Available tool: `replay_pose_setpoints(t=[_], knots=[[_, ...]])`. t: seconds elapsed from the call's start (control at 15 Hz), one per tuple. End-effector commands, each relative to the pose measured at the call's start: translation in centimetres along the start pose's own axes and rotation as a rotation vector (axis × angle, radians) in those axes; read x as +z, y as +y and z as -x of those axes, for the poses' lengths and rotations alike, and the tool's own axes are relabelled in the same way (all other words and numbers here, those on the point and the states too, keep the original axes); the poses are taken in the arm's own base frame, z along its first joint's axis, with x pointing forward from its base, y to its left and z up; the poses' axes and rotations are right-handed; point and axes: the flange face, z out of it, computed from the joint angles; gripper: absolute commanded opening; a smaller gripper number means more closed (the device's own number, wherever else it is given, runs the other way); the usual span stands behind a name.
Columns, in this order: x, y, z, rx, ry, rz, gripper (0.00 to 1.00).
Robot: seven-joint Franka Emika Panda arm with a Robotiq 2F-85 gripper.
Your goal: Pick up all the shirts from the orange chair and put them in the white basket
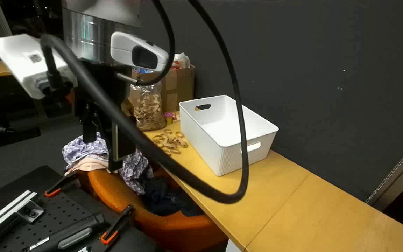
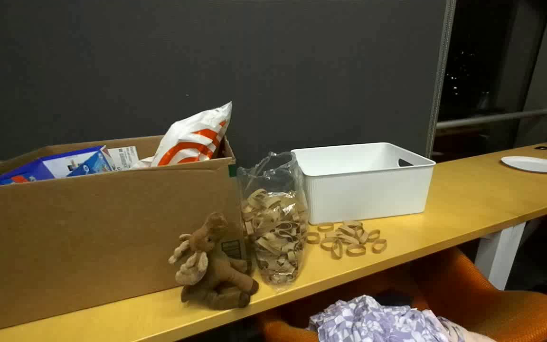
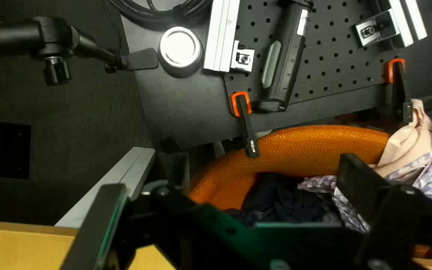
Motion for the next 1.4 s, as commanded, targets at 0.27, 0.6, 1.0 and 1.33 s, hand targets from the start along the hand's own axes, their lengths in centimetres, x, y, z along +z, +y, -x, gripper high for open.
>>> replay_pose_setpoints(t=[0.27,0.6,1.0,1.33], knots=[[-0.1,0.0,0.0,0.000,-0.001,0.000,1.00],[1.3,-0.7,-3.7,-0.012,0.028,-0.080,1.00],[6.7,-4.8,-8.6,0.022,0.060,-0.247,1.00],[12.0,-10.1,-12.9,-0.009,-0.007,-0.353,1.00]])
